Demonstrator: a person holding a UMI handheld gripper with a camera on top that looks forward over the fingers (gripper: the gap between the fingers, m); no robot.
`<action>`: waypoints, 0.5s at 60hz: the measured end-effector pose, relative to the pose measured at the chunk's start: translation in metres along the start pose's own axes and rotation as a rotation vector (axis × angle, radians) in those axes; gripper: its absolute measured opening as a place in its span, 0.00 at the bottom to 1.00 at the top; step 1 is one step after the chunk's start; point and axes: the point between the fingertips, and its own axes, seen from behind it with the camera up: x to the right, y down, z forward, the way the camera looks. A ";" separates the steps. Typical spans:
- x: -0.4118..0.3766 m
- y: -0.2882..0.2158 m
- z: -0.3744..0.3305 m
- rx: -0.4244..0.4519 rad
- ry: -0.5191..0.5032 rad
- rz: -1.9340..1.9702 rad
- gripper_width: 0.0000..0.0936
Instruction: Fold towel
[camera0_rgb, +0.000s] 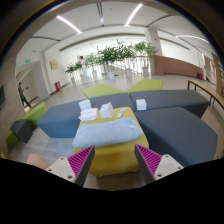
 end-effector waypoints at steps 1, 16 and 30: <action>-0.001 0.000 -0.004 -0.001 -0.001 0.006 0.89; -0.010 0.021 0.031 -0.079 -0.034 -0.107 0.89; -0.095 0.023 0.107 -0.118 -0.145 -0.216 0.88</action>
